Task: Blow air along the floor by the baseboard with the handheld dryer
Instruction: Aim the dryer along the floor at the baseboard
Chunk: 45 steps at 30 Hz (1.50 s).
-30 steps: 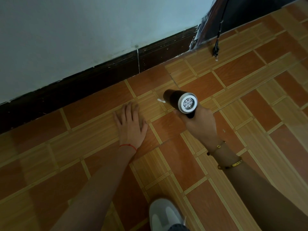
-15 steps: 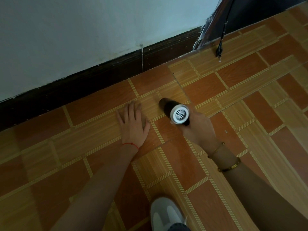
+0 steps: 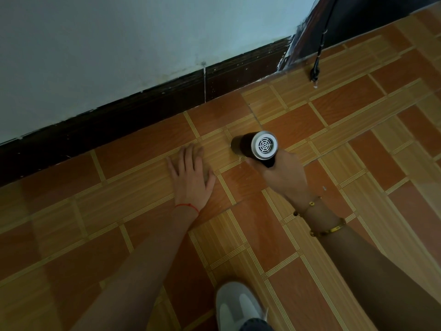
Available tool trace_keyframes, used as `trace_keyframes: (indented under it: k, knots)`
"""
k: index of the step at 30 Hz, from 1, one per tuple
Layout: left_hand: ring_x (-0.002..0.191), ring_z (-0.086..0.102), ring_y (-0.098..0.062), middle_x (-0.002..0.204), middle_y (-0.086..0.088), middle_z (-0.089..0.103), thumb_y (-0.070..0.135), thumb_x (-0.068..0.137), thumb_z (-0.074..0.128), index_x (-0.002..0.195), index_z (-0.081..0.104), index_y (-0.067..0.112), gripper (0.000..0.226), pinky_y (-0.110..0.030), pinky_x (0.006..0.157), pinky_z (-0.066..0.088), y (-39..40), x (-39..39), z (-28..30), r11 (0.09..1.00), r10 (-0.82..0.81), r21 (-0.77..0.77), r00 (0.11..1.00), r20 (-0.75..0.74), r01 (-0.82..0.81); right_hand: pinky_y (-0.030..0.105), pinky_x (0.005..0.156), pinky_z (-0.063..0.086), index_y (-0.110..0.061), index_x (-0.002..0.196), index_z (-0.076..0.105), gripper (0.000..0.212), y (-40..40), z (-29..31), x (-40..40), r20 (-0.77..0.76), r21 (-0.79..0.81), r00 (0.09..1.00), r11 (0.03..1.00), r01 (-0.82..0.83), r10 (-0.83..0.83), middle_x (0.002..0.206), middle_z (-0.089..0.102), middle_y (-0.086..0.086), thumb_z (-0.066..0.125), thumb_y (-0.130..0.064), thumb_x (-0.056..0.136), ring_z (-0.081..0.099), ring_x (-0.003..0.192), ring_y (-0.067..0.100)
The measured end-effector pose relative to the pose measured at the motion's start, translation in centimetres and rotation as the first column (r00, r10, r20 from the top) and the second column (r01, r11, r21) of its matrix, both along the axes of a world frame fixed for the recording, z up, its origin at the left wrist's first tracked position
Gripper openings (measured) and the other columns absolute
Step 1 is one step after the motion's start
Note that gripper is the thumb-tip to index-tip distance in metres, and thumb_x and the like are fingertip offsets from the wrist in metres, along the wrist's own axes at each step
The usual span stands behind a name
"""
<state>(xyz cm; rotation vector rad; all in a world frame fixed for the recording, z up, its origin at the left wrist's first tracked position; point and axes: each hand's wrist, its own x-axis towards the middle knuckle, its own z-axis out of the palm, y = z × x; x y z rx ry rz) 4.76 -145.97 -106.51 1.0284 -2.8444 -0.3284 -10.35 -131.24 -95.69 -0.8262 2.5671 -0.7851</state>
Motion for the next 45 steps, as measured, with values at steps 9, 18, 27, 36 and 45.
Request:
trace_keyframes:
  k: [9, 18, 27, 36, 45]
  knots:
    - [0.148, 0.026, -0.032, 0.158, -0.013, 0.034, 0.047, 0.096, 0.035, 0.150, 0.036, 0.014, 0.063, -0.066, 0.119, 0.015, -0.1, 0.0, -0.1, 1.000, -0.001, 0.006, 1.000, 0.008, 0.001, 0.031, 0.061, 0.052, -0.017, 0.114, 0.061, 0.050, -0.6, -0.1, -0.6, 0.024, -0.001, 0.999, 0.999, 0.047, -0.047, 0.087, 0.068, -0.002, 0.069, -0.053, 0.080, 0.064, 0.078, 0.016]
    - [0.148, 0.027, -0.032, 0.157, -0.013, 0.035, 0.047, 0.096, 0.035, 0.150, 0.037, 0.015, 0.062, -0.065, 0.119, 0.014, 0.0, 0.0, 0.0, 1.000, 0.007, 0.007, 1.000, -0.004, -0.007, 0.031, 0.059, 0.045, -0.014, 0.109, 0.061, 0.051, -2.2, 0.1, -0.8, -0.089, 0.061, 0.995, 0.997, 0.050, -0.044, 0.083, 0.065, -0.001, 0.065, -0.057, 0.082, 0.064, 0.077, 0.024]
    - [0.148, 0.028, -0.033, 0.157, -0.013, 0.036, 0.047, 0.096, 0.036, 0.149, 0.037, 0.015, 0.062, -0.065, 0.119, 0.014, -0.1, 0.0, -0.1, 1.000, 0.005, 0.000, 1.000, -0.013, -0.005, 0.040, 0.070, 0.056, -0.014, 0.115, 0.060, 0.056, -3.3, 0.5, -1.5, -0.076, 0.068, 0.997, 0.998, 0.015, -0.010, 0.093, 0.069, 0.004, 0.066, -0.058, 0.080, 0.066, 0.086, 0.026]
    - [0.147, 0.027, -0.032, 0.156, -0.012, 0.035, 0.047, 0.095, 0.035, 0.149, 0.037, 0.015, 0.063, -0.066, 0.118, 0.016, -0.1, 0.0, -0.2, 1.000, 0.003, 0.001, 1.000, -0.007, -0.003, 0.028, 0.055, 0.043, -0.011, 0.097, 0.062, 0.047, -2.2, 0.5, -2.3, -0.044, 0.071, 0.997, 0.995, 0.072, -0.069, 0.075, 0.062, 0.000, 0.066, -0.056, 0.081, 0.062, 0.072, 0.022]
    - [0.149, 0.026, -0.033, 0.158, -0.012, 0.034, 0.047, 0.097, 0.035, 0.151, 0.035, 0.015, 0.063, -0.066, 0.118, 0.015, 0.1, -0.1, 0.1, 1.000, 0.007, 0.016, 1.000, 0.019, -0.007, 0.038, 0.063, 0.054, -0.012, 0.100, 0.062, 0.053, 0.1, 0.9, -2.0, -0.050, 0.092, 0.993, 0.990, 0.111, -0.106, 0.078, 0.064, 0.003, 0.064, -0.060, 0.080, 0.063, 0.074, 0.023]
